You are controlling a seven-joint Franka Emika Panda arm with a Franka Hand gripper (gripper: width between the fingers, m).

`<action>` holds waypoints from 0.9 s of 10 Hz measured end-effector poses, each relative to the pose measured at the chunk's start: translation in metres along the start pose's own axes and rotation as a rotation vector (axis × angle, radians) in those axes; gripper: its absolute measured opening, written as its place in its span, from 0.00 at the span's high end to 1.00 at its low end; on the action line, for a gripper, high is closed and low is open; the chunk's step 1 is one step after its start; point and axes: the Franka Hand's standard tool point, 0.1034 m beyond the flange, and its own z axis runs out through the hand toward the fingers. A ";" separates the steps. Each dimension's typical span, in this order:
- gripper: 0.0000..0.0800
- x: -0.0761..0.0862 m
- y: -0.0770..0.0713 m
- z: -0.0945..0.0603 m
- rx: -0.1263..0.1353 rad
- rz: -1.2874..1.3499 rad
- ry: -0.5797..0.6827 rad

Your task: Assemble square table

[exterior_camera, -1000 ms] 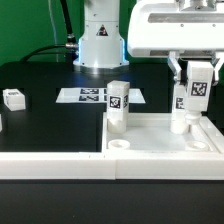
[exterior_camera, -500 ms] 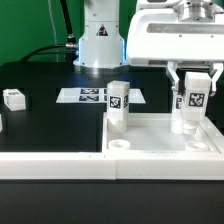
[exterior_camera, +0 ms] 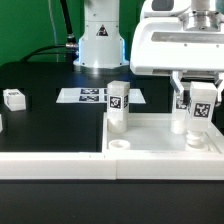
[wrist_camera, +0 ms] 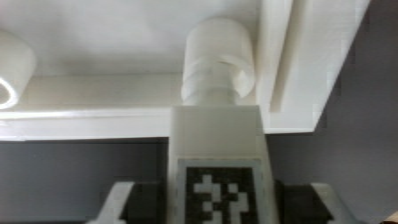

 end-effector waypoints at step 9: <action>0.41 -0.004 -0.002 0.011 -0.006 -0.013 0.001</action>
Offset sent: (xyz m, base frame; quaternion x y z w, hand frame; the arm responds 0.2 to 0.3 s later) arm 0.0128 0.0064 -0.0113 0.0025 0.0108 0.0172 0.9998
